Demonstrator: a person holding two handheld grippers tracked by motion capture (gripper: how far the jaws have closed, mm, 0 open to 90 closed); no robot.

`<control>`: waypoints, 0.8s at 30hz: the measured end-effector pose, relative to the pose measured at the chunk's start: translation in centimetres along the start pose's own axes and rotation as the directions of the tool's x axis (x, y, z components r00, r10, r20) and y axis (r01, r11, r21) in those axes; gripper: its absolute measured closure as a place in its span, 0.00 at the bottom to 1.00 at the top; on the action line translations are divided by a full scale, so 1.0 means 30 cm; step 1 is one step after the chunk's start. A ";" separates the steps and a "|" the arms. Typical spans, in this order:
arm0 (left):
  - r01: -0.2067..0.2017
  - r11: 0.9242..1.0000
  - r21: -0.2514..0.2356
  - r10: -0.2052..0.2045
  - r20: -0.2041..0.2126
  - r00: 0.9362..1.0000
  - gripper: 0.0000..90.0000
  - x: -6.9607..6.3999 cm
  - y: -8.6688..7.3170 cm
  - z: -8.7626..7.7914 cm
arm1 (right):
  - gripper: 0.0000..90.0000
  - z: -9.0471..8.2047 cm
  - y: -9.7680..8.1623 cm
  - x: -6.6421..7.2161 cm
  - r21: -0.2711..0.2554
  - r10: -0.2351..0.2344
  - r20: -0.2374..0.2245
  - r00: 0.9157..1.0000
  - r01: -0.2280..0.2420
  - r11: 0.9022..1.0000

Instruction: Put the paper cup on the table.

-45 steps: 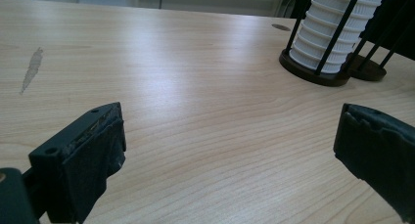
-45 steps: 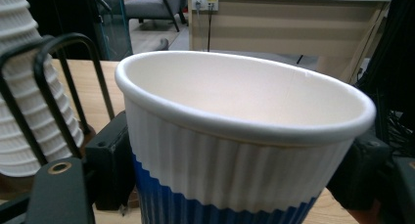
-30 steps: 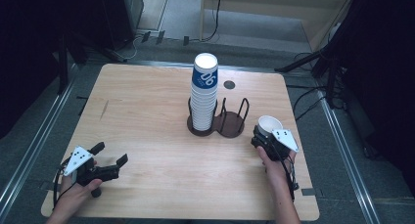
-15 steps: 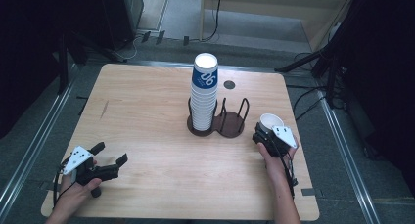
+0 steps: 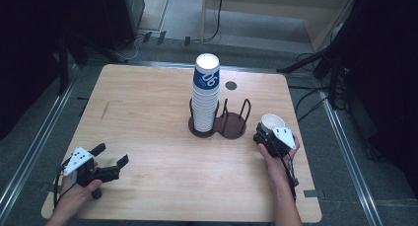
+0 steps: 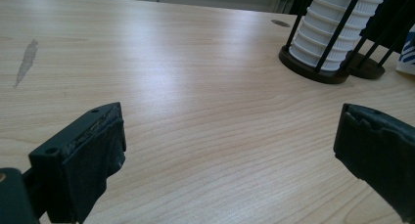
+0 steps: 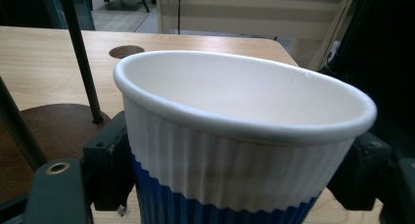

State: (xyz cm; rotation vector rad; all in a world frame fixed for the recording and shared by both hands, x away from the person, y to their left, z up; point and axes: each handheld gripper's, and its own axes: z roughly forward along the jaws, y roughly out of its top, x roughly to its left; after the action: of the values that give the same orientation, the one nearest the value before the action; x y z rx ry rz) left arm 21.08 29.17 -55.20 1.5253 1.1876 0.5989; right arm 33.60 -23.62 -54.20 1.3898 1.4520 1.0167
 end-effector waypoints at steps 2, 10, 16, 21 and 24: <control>-0.003 1.000 0.001 0.003 -0.001 1.000 0.00 -0.001 0.000 0.000 | 0.21 0.000 -0.002 0.003 0.000 -0.010 0.000 1.000 0.010 1.000; -0.004 1.000 0.000 0.004 -0.003 1.000 0.00 -0.001 0.000 0.000 | 0.21 0.002 -0.001 -0.003 0.005 0.001 0.003 1.000 -0.001 1.000; -0.005 1.000 -0.002 0.005 -0.006 1.000 0.00 -0.004 0.000 0.001 | 0.20 0.000 -0.004 0.000 0.015 -0.024 0.012 1.000 0.024 1.000; -0.005 1.000 0.002 0.005 -0.007 1.000 0.00 -0.004 0.000 0.002 | 0.18 0.001 -0.009 0.005 0.025 -0.043 0.004 0.999 0.043 0.999; -0.005 1.000 0.001 0.005 -0.008 1.000 0.00 -0.005 0.000 0.002 | 0.15 0.001 -0.008 0.002 0.034 -0.034 -0.009 0.999 0.034 0.999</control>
State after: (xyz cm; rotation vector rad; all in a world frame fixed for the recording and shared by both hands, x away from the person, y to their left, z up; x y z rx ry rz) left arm 21.07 29.03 -55.19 1.5287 1.1903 0.6083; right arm 33.56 -23.57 -54.44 1.3820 1.5001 0.9817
